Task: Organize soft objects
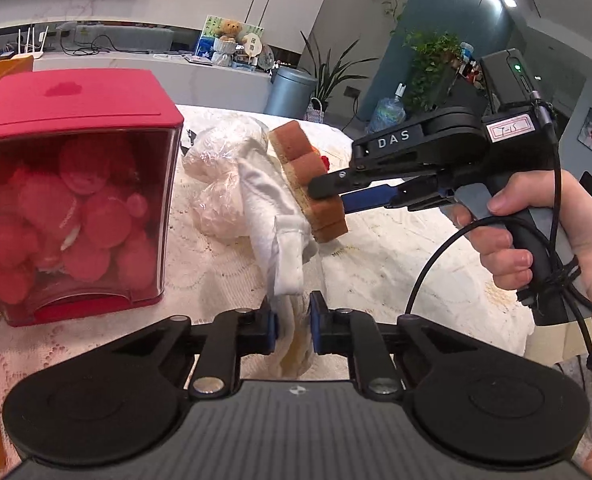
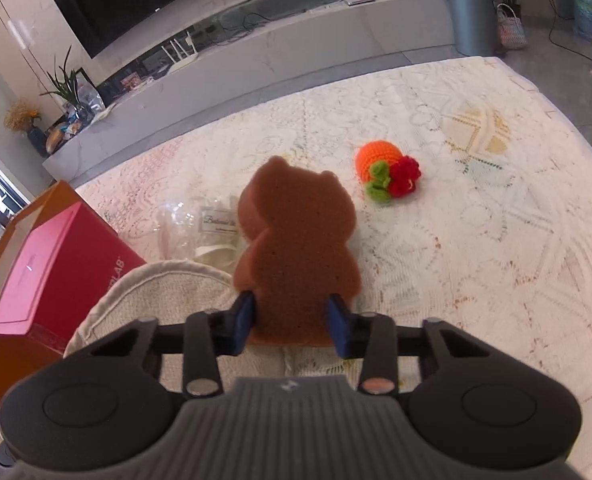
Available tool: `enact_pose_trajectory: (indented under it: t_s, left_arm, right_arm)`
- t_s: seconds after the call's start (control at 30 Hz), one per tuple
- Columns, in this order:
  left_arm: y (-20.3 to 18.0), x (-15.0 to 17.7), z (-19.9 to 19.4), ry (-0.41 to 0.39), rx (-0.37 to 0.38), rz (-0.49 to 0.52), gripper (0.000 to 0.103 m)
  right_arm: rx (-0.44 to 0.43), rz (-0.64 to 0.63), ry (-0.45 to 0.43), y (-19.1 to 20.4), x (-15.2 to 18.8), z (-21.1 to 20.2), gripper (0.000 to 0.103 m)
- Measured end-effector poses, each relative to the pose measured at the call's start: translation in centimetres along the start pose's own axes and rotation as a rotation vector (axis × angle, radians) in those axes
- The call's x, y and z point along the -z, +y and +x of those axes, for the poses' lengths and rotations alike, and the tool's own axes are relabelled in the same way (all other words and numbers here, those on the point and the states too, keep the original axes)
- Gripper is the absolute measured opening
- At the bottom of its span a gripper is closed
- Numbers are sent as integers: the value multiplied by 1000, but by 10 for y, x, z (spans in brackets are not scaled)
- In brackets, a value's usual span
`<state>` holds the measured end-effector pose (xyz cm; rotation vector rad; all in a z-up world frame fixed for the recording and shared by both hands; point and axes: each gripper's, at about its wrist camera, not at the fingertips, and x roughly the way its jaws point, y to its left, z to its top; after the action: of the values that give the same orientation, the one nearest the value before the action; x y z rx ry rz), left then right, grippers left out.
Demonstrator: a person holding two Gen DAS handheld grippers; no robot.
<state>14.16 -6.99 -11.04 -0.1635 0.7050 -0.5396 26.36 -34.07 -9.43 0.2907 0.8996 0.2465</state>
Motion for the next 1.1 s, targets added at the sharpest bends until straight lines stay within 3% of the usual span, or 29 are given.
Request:
enact_pose_trajectory:
  t_s: [0.13, 0.33, 0.37, 0.43, 0.5, 0.67, 0.77, 1.0, 1.1]
  left_arm:
    - [-3, 0, -12, -41, 20, 12, 14]
    - [-7, -5, -31, -120, 40, 9, 14]
    - [-6, -6, -35, -134, 43, 4, 14]
    - [-5, -7, -38, -148, 50, -10, 14]
    - [-5, -8, -36, -141, 37, -16, 14]
    - [0, -14, -35, -138, 31, -52, 14]
    - [5, -15, -38, -148, 44, -89, 14]
    - [7, -13, -38, -136, 40, -107, 14]
    - [6, -12, -40, -143, 39, -105, 14]
  right_arm:
    - [-10, 25, -11, -5, 4, -12, 26]
    - [17, 21, 9, -8, 13, -26, 24]
    - [30, 12, 9, -7, 14, -27, 26]
    - [75, -3, -3, -5, 17, -24, 52]
    - [87, -26, -22, -3, 17, -17, 61]
    - [33, -3, -6, -6, 10, 1, 64]
    - [45, -33, -6, -3, 9, 12, 74]
    - [-15, -34, -17, 0, 7, 42, 74]
    - [-14, -72, -50, 5, 8, 44, 67]
